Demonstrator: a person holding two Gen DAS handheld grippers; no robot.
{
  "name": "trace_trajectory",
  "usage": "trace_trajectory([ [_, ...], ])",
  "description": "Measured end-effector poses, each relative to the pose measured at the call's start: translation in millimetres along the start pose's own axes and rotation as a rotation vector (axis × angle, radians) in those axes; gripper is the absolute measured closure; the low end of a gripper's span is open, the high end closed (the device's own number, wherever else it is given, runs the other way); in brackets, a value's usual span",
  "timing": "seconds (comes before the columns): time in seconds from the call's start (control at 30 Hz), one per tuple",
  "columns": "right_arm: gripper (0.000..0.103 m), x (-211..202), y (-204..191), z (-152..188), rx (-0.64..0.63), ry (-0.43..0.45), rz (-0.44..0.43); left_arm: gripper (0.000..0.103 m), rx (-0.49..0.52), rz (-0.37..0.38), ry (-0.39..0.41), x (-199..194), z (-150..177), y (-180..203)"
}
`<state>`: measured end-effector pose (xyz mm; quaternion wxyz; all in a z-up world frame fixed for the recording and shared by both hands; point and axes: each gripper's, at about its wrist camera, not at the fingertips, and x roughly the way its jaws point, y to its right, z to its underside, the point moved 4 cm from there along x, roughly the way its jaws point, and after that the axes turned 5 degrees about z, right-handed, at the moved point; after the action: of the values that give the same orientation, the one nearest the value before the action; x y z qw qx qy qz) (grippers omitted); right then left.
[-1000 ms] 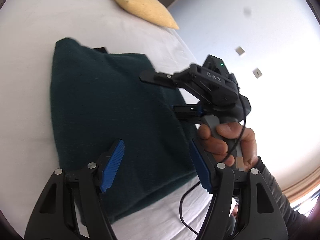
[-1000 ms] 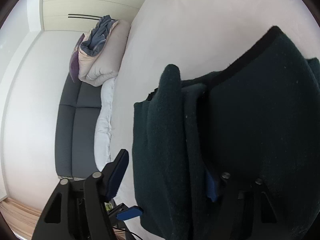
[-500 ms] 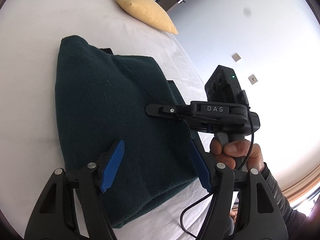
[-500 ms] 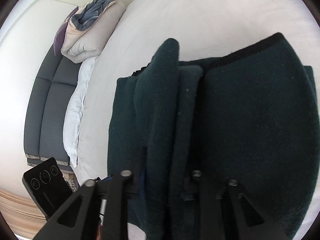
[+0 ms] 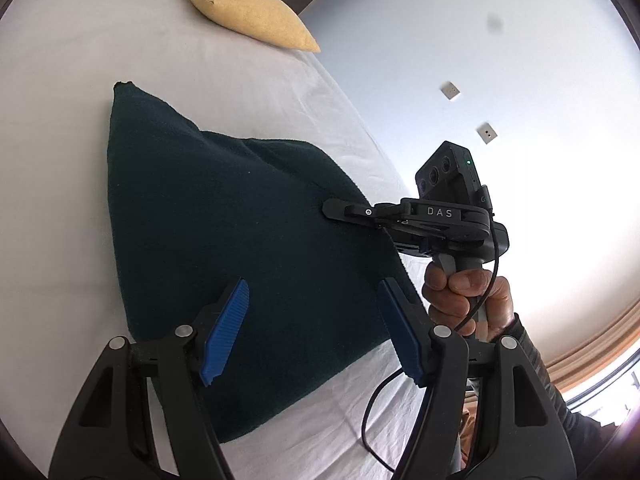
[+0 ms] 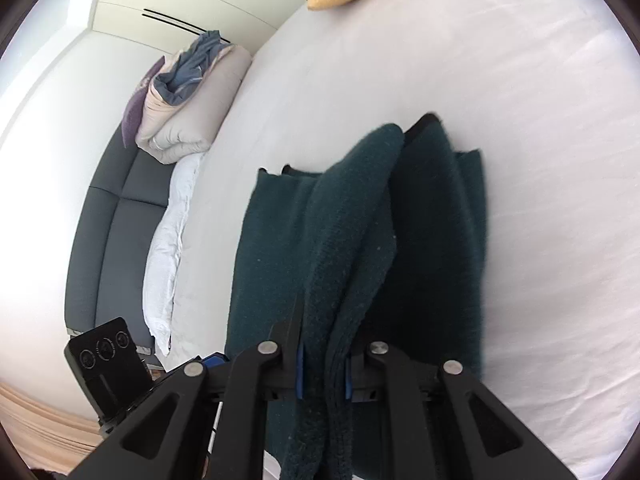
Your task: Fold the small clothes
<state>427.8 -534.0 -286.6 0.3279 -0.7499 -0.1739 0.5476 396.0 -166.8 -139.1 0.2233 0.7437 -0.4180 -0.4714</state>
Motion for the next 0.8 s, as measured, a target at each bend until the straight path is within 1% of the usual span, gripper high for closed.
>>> trace_trajectory([
  [0.03,0.088,-2,6,0,-0.007,0.003,0.024,0.037,-0.006,-0.009,-0.014,3,0,-3],
  [0.07,0.088,-3,19,0,0.017,-0.001,0.050,0.037,-0.022,-0.017,-0.033,7,4,-7],
  [0.1,0.088,-2,31,2,0.053,-0.010,0.053,0.037,-0.041,-0.017,-0.055,12,9,-11],
  [0.17,0.088,2,47,11,0.095,-0.019,0.033,0.037,-0.047,-0.023,-0.081,17,15,-17],
  [0.23,0.088,1,49,16,0.117,0.006,-0.002,0.037,-0.035,-0.036,-0.101,23,20,-19],
  [0.3,0.087,-4,51,20,0.147,0.022,-0.014,0.037,-0.034,-0.042,-0.108,26,18,-22],
  [0.33,0.082,-6,50,22,0.169,0.020,-0.021,0.037,-0.035,-0.042,-0.106,26,16,-23],
  [0.37,0.081,-11,49,22,0.183,0.022,-0.021,0.037,-0.035,-0.042,-0.107,26,15,-25],
  [0.4,0.076,-15,46,23,0.180,0.028,-0.016,0.037,-0.034,-0.042,-0.110,29,15,-28],
  [0.43,0.069,-19,41,25,0.169,0.036,-0.013,0.037,-0.033,-0.043,-0.114,31,15,-30],
  [0.47,0.064,-24,39,28,0.165,0.038,-0.014,0.037,-0.034,-0.043,-0.117,31,15,-32],
  [0.5,0.055,-28,35,35,0.161,0.036,-0.019,0.037,-0.034,-0.042,-0.119,31,18,-32],
  [0.53,0.052,-29,31,38,0.151,0.031,-0.018,0.037,-0.034,-0.041,-0.122,34,19,-30],
  [0.67,0.052,-35,25,59,0.109,-0.009,0.011,0.037,-0.038,-0.037,-0.141,39,24,-32],
  [0.7,0.057,-36,25,63,0.097,-0.013,0.026,0.037,-0.038,-0.037,-0.145,42,24,-33],
  [0.73,0.071,-37,26,65,0.083,-0.018,0.049,0.037,-0.041,-0.035,-0.148,45,24,-35],
  [0.77,0.078,-38,30,67,0.078,-0.024,0.072,0.037,-0.047,-0.032,-0.150,46,23,-35],
  [0.8,0.090,-41,34,67,0.088,-0.025,0.076,0.037,-0.051,-0.030,-0.154,47,24,-36],
])
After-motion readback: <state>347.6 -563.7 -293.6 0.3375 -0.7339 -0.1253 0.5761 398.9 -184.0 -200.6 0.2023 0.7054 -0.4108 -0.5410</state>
